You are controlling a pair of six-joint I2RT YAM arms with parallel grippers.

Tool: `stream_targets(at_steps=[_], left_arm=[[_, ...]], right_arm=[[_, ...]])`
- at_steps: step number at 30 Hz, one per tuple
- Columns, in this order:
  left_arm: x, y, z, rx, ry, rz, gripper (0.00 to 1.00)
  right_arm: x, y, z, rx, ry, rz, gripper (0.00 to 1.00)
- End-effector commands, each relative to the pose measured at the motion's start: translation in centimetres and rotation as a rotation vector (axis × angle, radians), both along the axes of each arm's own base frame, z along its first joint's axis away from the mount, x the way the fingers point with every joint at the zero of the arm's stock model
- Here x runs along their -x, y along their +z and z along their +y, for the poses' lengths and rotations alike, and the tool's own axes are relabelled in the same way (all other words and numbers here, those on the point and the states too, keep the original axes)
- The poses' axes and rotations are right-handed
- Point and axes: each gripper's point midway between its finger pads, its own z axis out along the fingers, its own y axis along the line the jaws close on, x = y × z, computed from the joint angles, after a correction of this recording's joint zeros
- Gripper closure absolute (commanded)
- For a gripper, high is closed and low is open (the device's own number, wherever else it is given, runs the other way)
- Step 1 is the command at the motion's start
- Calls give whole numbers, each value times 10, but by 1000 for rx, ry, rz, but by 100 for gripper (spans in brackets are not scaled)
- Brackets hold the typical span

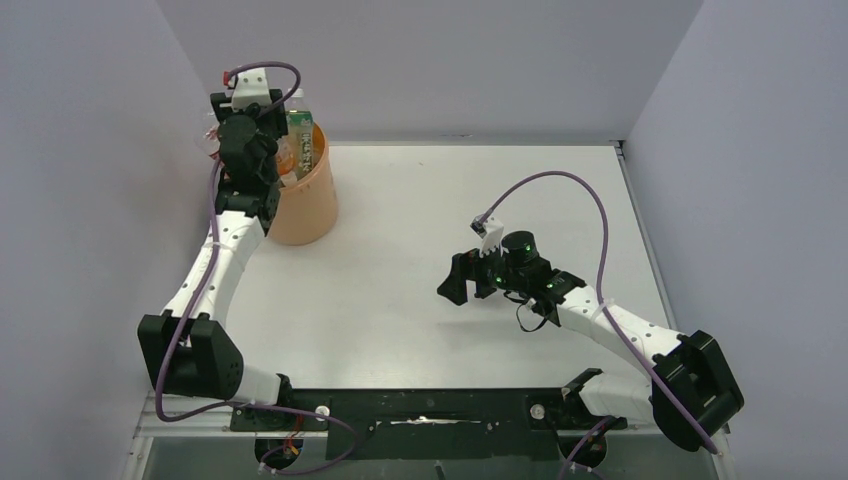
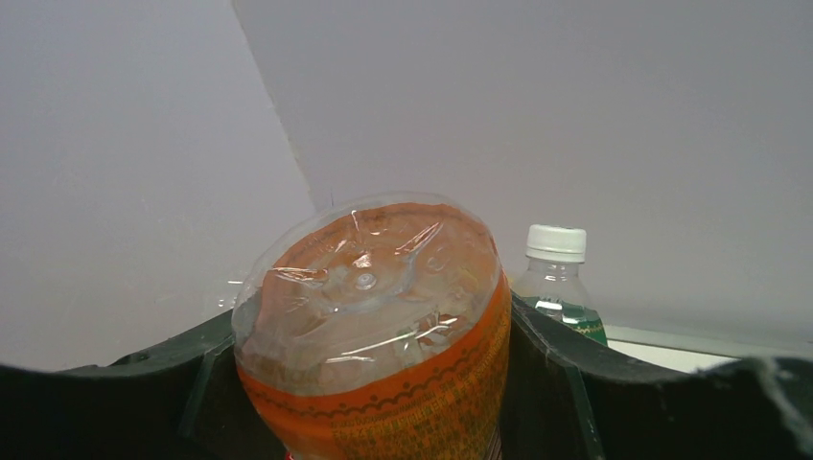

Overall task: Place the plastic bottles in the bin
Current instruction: Place the plastic bottle in the trash bin.

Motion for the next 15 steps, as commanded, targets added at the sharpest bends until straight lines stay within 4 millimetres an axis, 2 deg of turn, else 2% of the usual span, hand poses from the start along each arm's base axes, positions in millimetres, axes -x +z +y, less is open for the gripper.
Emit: stream_targets(at_steps=[1, 15], left_arm=[[-12, -40, -21, -57, -59, 142, 49], [-18, -68, -34, -83, -57, 199, 48]], right_arm=[[-6, 15, 6, -53, 8, -56, 2], [-5, 13, 6, -54, 9, -56, 2]])
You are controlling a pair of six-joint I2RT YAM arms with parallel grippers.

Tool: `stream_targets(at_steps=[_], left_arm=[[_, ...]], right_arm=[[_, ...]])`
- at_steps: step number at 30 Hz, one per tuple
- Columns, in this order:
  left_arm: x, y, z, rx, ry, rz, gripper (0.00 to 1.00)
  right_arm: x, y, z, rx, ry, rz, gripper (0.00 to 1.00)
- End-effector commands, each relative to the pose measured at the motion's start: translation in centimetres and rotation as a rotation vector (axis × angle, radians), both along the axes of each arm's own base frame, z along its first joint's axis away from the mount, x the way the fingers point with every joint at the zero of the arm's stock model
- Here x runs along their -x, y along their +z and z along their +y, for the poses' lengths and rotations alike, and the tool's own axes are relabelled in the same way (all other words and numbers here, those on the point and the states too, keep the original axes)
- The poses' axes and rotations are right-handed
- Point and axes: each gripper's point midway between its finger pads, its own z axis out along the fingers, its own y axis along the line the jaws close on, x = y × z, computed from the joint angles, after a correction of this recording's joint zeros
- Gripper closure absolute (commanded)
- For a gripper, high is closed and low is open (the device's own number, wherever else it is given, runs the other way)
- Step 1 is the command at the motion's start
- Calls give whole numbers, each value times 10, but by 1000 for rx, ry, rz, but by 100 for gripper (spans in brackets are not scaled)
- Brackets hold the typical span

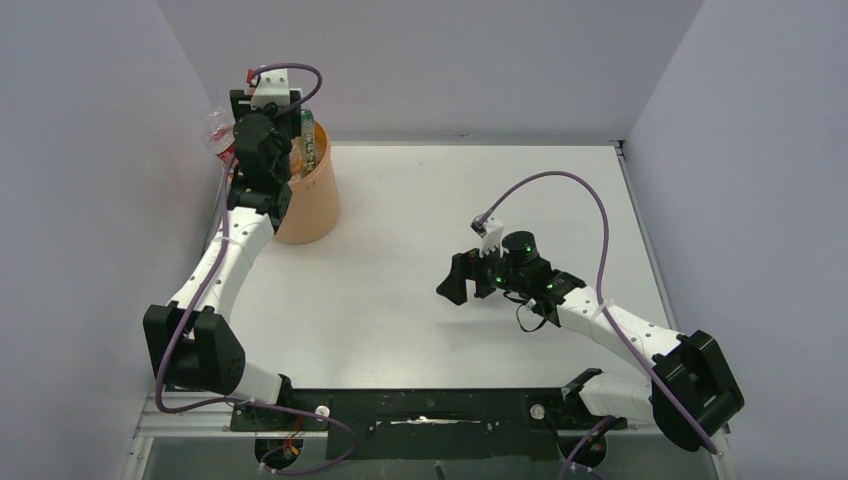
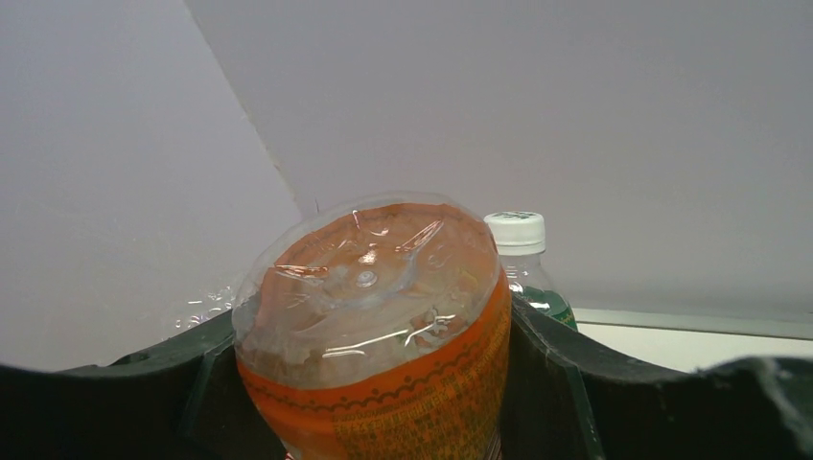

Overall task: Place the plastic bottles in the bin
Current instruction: Place the plastic bottle in the trash bin.

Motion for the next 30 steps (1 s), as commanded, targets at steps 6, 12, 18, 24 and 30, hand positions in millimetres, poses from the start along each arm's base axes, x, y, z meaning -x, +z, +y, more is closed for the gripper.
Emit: stream_targets(at_steps=[6, 12, 18, 24, 30], left_arm=[[-8, -72, -11, 2, -16, 177, 48], [-8, -80, -9, 18, -2, 193, 38], [-4, -69, -7, 38, 7, 168, 35], [-1, -51, -5, 56, 10, 127, 32], [-3, -39, -6, 74, 2, 109, 28]], right_arm=[[-4, 14, 4, -44, 5, -52, 2], [-5, 16, 4, -44, 5, -57, 2], [-5, 18, 4, -47, 7, -61, 2], [-4, 17, 4, -47, 7, -59, 2], [-3, 16, 4, -49, 7, -59, 2]])
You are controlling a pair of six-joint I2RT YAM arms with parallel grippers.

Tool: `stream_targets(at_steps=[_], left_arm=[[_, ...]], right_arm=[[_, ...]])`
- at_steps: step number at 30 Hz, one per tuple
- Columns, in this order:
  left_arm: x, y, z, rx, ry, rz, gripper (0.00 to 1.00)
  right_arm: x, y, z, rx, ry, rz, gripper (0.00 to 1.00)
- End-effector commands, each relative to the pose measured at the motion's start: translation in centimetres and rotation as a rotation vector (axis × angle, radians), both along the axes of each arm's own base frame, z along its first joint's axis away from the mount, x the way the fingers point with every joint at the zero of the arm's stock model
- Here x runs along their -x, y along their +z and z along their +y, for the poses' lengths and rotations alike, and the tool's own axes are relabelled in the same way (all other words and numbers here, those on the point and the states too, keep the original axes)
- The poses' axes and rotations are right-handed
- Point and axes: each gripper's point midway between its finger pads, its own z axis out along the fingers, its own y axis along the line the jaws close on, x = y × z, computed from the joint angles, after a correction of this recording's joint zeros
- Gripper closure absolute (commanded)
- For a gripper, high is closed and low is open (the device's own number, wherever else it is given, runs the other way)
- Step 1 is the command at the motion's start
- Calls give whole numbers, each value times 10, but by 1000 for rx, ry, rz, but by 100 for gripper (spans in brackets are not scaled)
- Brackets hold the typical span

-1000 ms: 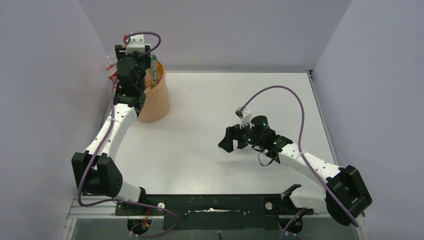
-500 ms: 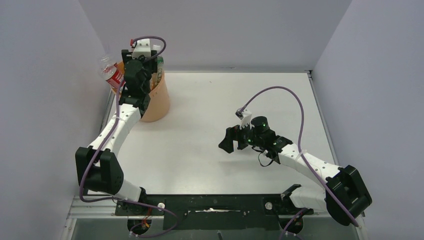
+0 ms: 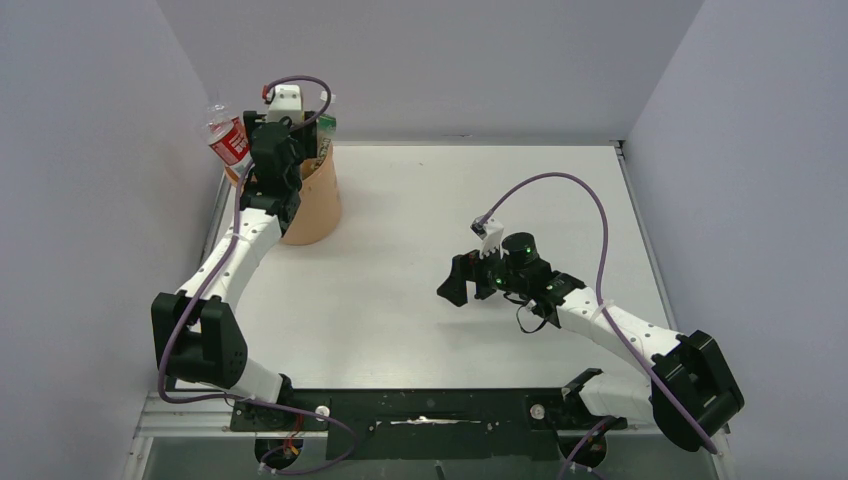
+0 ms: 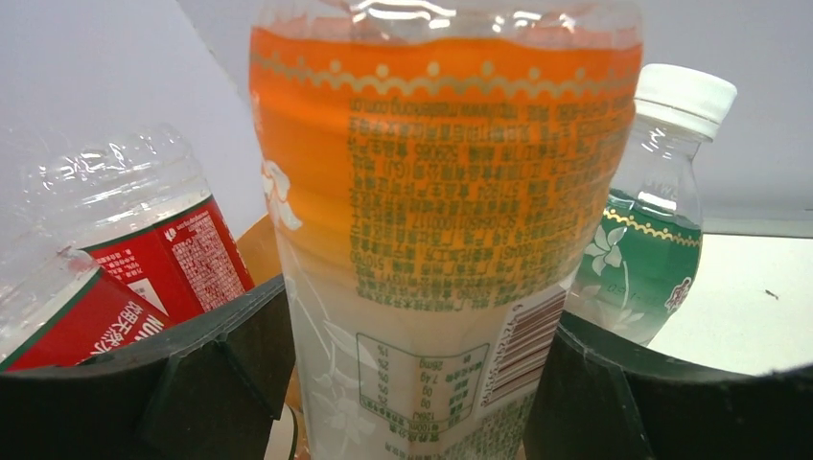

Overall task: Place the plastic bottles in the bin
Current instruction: Place the plastic bottle in the trash bin.

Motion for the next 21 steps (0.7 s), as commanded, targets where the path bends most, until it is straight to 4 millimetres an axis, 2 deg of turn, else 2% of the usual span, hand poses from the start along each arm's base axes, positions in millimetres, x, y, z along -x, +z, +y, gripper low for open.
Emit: stream_targets(at_steps=[1, 12, 21], left_arm=[[1, 30, 2, 34, 1, -65, 28], [13, 53, 2, 72, 2, -101, 18], [32, 78, 4, 117, 4, -129, 16]], right_arm=[[-4, 19, 5, -53, 6, -60, 2], [-2, 19, 5, -58, 9, -59, 2], [-2, 20, 6, -71, 10, -57, 2]])
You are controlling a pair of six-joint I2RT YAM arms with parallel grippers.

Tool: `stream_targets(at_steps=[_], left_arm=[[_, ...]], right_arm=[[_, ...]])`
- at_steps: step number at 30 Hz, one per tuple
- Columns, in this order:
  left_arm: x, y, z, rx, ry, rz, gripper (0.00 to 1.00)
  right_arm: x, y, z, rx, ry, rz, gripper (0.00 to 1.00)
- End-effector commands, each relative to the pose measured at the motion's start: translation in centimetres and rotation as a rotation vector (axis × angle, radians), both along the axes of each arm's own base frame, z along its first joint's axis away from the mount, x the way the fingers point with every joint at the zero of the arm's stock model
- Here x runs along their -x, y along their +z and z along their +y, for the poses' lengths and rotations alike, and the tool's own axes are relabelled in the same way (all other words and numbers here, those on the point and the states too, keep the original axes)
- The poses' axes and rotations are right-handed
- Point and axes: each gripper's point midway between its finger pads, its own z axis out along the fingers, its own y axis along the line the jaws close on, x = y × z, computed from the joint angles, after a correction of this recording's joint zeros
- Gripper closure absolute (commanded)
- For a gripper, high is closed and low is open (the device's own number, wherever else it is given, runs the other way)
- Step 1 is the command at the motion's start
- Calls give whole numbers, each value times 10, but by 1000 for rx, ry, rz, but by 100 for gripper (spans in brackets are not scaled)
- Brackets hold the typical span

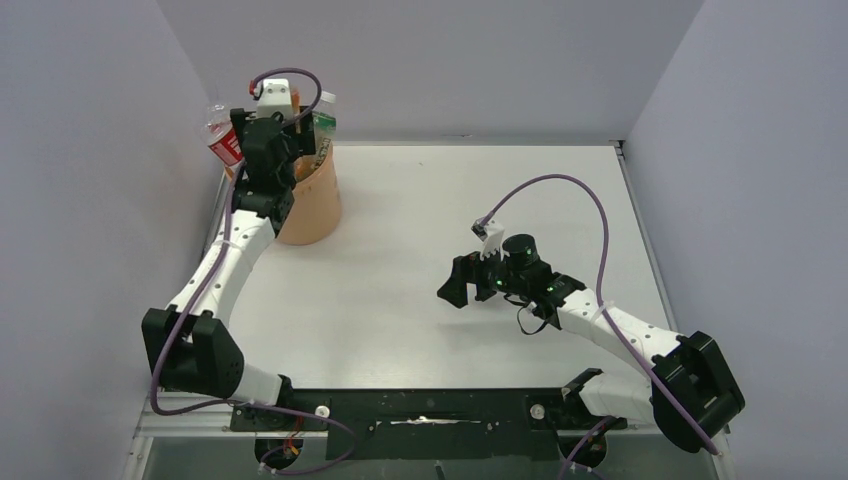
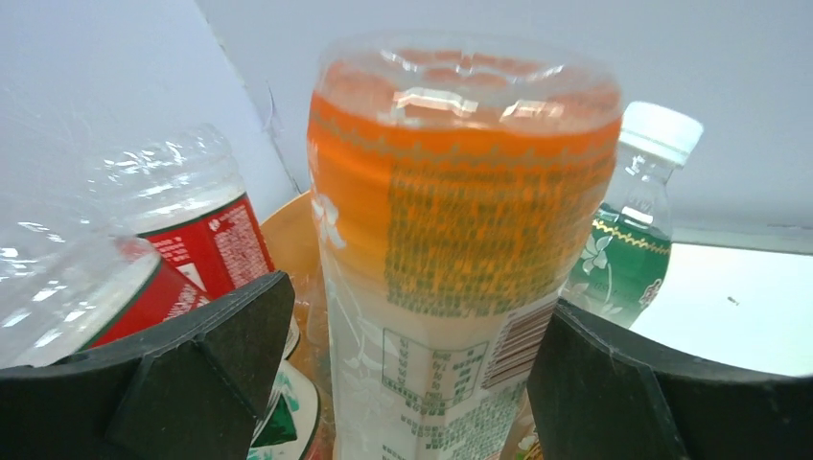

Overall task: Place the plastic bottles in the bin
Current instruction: Place the plastic bottle in the trash bin.

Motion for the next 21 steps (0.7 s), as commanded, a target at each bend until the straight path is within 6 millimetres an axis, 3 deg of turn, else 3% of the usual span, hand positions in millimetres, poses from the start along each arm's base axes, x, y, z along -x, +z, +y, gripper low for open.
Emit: stream_targets(at_steps=[1, 11, 21], left_arm=[[23, 68, 2, 64, -5, -143, 16], [54, 101, -8, 126, -58, -215, 16], [32, 83, -11, 110, -55, -175, 15]], right_arm=[[-5, 23, 7, -66, 9, -69, 2], [-3, 25, 8, -78, 12, -66, 2], [0, 26, 8, -89, 10, -62, 2]])
